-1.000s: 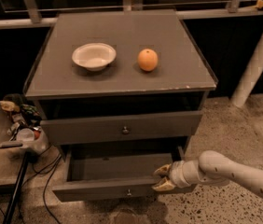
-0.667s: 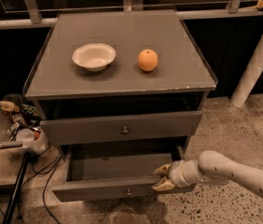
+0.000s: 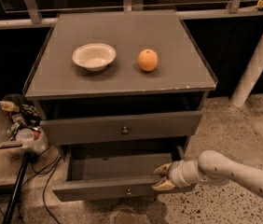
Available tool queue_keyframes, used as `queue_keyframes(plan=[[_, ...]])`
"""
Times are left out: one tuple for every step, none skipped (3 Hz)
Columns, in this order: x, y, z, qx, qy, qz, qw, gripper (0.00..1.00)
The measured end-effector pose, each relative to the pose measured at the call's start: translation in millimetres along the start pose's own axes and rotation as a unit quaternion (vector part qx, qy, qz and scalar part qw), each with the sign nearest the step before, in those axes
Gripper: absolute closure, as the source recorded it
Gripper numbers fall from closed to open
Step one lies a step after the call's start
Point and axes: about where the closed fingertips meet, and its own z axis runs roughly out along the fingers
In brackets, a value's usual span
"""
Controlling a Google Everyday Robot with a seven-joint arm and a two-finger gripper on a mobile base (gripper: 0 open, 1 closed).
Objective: Open middle drawer
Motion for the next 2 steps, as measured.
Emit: queue_keyframes(plan=[[0.0, 0.0, 0.1, 0.000, 0.000, 0.000, 1.0000, 0.31], [0.0, 0.1, 0.0, 0.000, 0.000, 0.000, 1.0000, 0.54]])
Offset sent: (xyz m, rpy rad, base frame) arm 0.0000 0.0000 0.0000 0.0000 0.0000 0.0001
